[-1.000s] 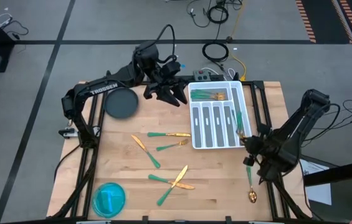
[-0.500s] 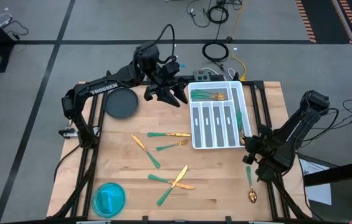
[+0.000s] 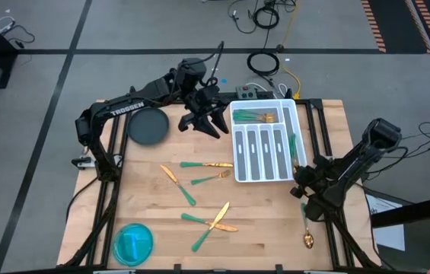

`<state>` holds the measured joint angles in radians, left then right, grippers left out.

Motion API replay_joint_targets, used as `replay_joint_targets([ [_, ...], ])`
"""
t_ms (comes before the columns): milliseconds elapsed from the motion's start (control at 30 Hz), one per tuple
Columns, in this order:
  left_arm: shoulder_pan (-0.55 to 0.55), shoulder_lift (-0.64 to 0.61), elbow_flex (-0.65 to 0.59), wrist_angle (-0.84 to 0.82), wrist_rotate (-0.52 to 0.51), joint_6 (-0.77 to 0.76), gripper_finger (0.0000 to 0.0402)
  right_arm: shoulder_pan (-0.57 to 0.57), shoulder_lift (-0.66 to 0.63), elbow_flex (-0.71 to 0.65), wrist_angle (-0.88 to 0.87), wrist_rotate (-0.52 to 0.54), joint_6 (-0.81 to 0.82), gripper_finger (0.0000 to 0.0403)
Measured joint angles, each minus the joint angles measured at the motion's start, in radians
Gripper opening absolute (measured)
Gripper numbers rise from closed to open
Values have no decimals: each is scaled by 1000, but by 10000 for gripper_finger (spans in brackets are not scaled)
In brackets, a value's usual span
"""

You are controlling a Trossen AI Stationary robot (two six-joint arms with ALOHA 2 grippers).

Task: Sort silverware
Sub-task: Put the green spoon into the silverware tray, then put the green spoon on the silverware tray

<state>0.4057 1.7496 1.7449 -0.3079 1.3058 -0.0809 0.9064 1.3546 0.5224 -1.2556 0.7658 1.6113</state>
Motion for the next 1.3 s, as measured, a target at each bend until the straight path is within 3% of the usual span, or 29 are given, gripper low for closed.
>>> replay_joint_targets([
  [533,0,0,0,-38,-5,11,178,-86,-53,20,-18,31,86,2],
  [1067,0,0,0,-43,-4,10,178,-122,-72,36,-14,13,82,74],
  [1300,0,0,0,-43,-4,8,178,-122,-72,36,-8,18,80,84],
])
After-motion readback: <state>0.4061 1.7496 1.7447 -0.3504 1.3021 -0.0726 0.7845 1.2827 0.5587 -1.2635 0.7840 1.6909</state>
